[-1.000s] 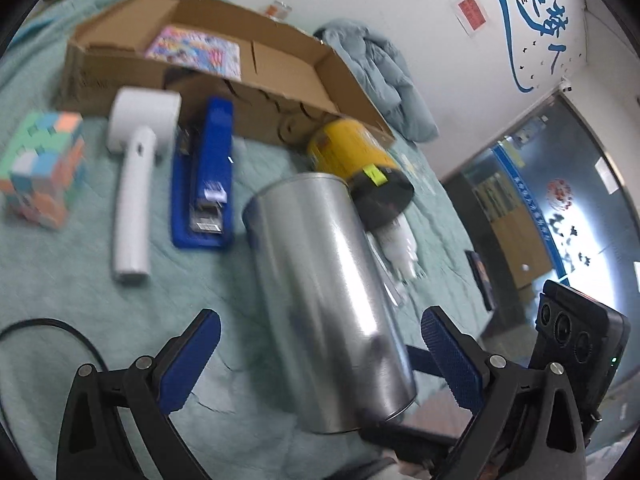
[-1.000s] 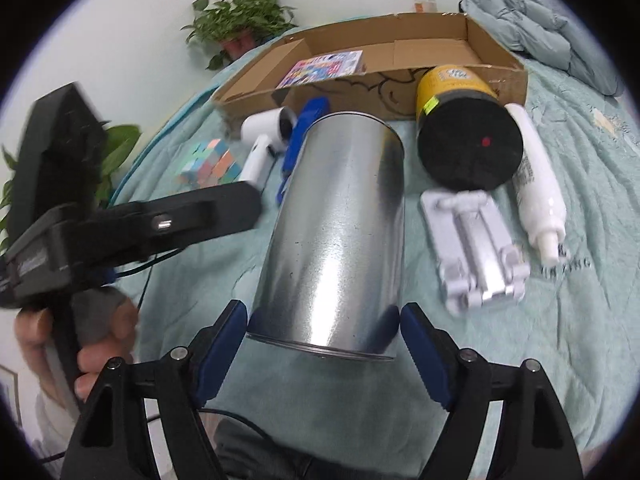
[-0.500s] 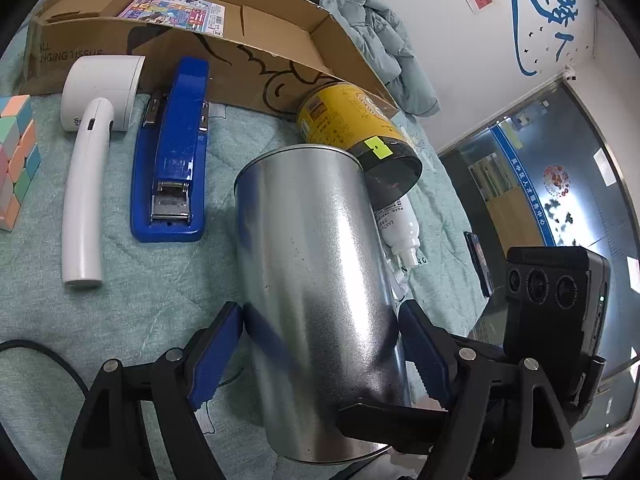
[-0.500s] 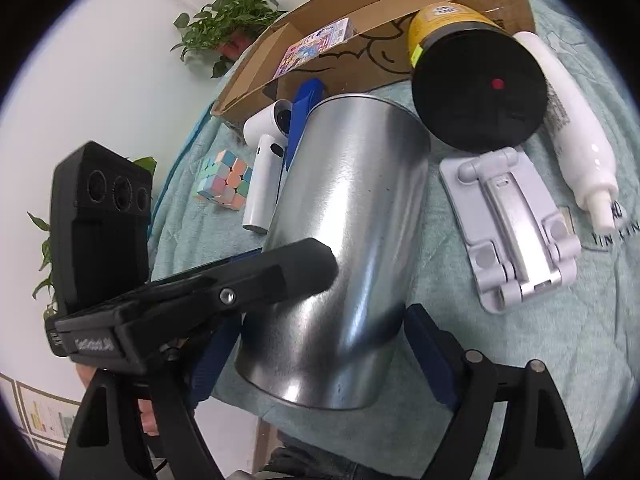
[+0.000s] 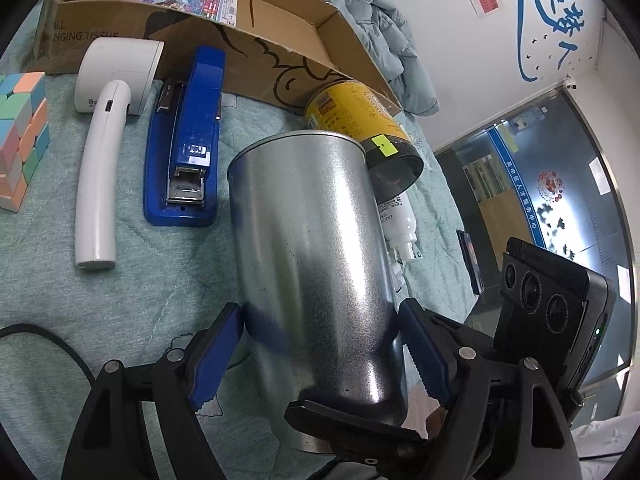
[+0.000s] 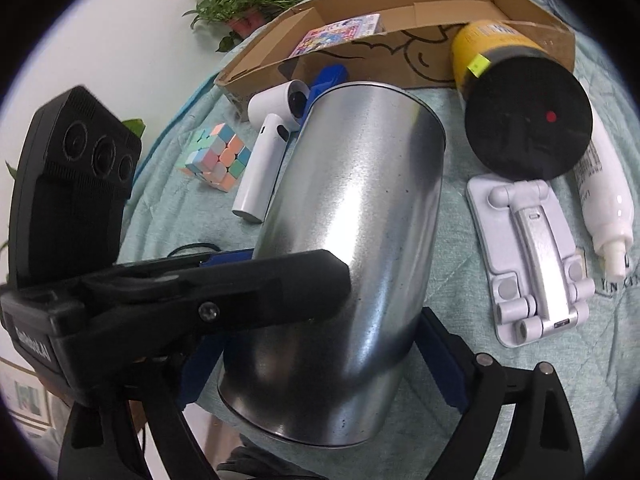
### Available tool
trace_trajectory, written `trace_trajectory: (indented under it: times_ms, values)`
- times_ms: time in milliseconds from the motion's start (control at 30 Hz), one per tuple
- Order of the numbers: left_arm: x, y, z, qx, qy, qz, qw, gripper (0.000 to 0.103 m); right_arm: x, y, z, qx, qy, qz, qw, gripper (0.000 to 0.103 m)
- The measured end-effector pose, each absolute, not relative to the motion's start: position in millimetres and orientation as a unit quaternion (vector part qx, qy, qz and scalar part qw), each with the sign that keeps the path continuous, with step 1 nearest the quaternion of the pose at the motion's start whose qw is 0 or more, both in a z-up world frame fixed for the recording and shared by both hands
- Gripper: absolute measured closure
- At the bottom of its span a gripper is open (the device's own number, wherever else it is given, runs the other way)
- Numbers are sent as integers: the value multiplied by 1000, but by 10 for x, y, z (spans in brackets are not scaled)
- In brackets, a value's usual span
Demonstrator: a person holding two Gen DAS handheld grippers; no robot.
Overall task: Organize rigid objects
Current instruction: 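Lift the silver cylinder upright with the left gripper toward the box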
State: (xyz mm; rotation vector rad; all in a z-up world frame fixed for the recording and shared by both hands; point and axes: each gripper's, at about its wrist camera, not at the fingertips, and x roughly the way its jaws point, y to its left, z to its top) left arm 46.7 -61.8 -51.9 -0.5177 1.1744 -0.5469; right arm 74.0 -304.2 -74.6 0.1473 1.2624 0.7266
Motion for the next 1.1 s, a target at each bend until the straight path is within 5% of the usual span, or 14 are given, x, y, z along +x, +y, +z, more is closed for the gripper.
trace_trajectory:
  times_ms: [1100]
  values:
    - [1082, -656, 1232, -106, 347, -287, 886, 26, 1514, -2844, 455, -31, 368, 289, 883, 17]
